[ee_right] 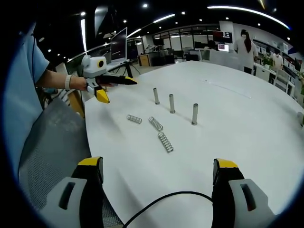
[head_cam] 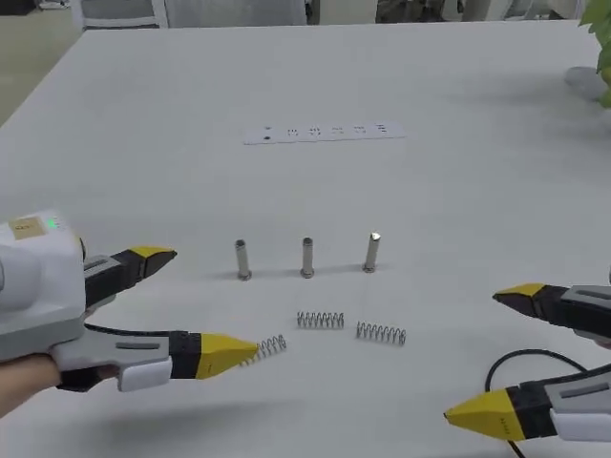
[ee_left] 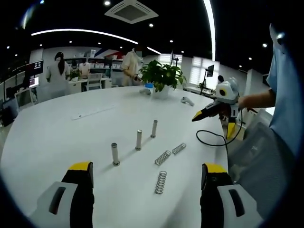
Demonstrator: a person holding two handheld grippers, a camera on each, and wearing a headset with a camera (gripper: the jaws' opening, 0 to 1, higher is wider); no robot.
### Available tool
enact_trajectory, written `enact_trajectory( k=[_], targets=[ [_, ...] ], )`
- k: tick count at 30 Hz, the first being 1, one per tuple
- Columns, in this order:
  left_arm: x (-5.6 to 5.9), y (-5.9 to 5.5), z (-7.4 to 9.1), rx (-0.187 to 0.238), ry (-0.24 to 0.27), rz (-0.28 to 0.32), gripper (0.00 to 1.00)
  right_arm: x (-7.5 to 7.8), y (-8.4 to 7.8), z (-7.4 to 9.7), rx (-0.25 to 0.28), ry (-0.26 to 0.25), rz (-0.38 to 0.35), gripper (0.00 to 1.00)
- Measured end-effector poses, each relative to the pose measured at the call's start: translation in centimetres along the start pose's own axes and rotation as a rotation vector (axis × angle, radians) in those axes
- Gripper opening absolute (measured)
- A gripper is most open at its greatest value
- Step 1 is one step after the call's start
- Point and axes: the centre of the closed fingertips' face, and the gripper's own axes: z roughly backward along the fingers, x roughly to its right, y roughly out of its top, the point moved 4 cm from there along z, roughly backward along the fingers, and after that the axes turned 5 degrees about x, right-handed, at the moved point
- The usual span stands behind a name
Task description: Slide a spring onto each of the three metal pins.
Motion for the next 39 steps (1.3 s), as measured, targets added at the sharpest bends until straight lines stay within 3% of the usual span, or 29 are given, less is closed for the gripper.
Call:
enact_trajectory(
  k=[6,16,22,39],
  targets=[
    [0.4,-0.3,0.6,0.017,-0.003,0.006,0.9,-0.2,0.3,-0.2,0.004,0.003,0.002,0.95],
    [1.7,-1.8,0.5,-0.025,-0.049,-0.027,0.88,-0.2,0.5,-0.3,-0.014,0.01,0.017,0.95],
    [2.0,-2.9,0.3,-0.042,-0.063,-0.016,0.84,-0.1,0.5,-0.3,-0.022,0.013,0.018,0.95],
    [1.9,-4.7,-0.8,-0.073,-0.067,-0.038,0.56,-0.1,0.3,-0.5,-0.028,0.018,0.011,0.95]
  ],
)
